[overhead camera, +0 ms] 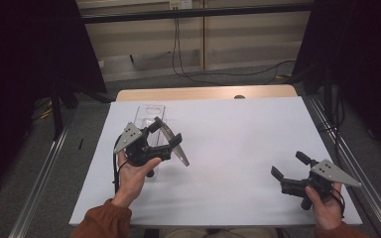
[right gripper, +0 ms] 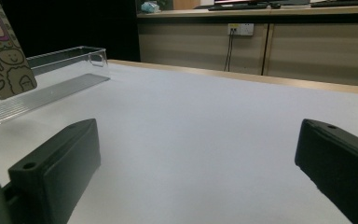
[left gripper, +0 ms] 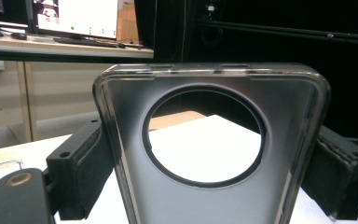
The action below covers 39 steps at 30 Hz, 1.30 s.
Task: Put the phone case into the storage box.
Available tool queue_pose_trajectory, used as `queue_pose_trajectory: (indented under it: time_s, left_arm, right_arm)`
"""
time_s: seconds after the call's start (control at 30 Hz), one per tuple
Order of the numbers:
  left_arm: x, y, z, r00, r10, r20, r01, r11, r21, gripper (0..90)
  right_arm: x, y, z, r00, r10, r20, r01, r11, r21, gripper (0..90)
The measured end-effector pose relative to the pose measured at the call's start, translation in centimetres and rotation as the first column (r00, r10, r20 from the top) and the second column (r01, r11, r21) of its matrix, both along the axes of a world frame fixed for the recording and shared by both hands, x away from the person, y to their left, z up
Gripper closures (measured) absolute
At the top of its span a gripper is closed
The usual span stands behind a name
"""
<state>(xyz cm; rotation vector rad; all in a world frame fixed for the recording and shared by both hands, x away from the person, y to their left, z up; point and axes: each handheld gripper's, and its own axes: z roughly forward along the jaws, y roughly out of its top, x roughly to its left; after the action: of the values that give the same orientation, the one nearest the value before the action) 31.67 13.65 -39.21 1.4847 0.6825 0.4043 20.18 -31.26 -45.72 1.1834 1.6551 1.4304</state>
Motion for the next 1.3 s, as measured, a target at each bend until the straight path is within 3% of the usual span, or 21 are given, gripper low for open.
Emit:
queue_pose_trajectory:
  time_s: [0.03,0.1,0.43,0.47,0.5,0.53,0.67,0.77,0.8,0.87,1.27,1.3]
  left_arm:
    - [0.1,0.3,0.0,0.9998,-0.014,0.013,0.013,0.9997,0.023,12.8]
    - [0.1,0.2,0.1,0.9999,0.007,0.009,-0.007,1.0000,-0.003,12.8]
    - [0.3,1.2,1.1,0.9984,0.049,0.029,-0.049,0.9988,-0.003,12.7]
    - [0.3,1.1,1.2,0.9977,0.065,0.022,-0.064,0.9971,-0.041,12.7]
    - [0.3,1.5,1.4,0.9983,0.048,0.033,-0.048,0.9988,0.000,12.8]
    - [0.3,1.5,1.4,0.9980,0.054,0.033,-0.053,0.9985,-0.012,12.7]
    - [0.5,2.0,1.7,0.9970,0.067,0.039,-0.067,0.9977,0.011,12.7]
    - [0.6,2.1,1.9,0.9964,0.075,0.040,-0.076,0.9971,0.003,12.8]
    - [0.6,2.0,2.0,0.9954,0.089,0.033,-0.089,0.9958,-0.021,12.7]
    - [0.8,2.3,2.1,0.9947,0.093,0.043,-0.093,0.9957,-0.003,12.7]
    - [1.3,3.1,3.0,0.9886,0.145,0.040,-0.146,0.9893,0.002,12.7]
    - [1.3,3.4,3.0,0.9893,0.137,0.050,-0.138,0.9900,0.026,12.7]
  right_arm:
    - [-0.1,-0.1,0.0,1.0000,0.005,-0.007,-0.005,1.000,0.001,0.0]
    - [-0.3,-0.2,0.0,1.0000,-0.006,-0.003,0.006,1.000,-0.005,0.0]
    - [-0.6,-0.6,0.0,0.9998,-0.018,0.002,0.018,1.000,0.014,0.0]
    - [-0.6,-0.6,0.0,0.9999,-0.015,0.001,0.015,1.000,0.007,0.0]
    - [-0.6,-0.6,0.0,0.9999,-0.017,0.000,0.017,1.000,0.003,0.0]
    - [-0.6,-0.6,-0.1,0.9999,-0.013,0.002,0.013,1.000,-0.003,0.0]
    - [-0.5,-0.5,-0.1,1.0000,-0.007,0.000,0.007,1.000,-0.008,0.0]
    - [-0.5,-0.4,-0.1,1.0000,-0.003,-0.001,0.003,1.000,-0.007,0.0]
    - [-0.5,-0.4,-0.1,1.0000,-0.006,0.000,0.006,1.000,-0.006,0.0]
    - [-0.5,-0.5,-0.1,1.0000,-0.005,-0.001,0.005,1.000,-0.008,0.0]
    - [-0.4,-0.5,-0.1,1.0000,-0.006,0.001,0.006,1.000,-0.004,0.0]
    - [-0.4,-0.5,-0.1,1.0000,-0.006,0.000,0.006,1.000,-0.003,0.0]
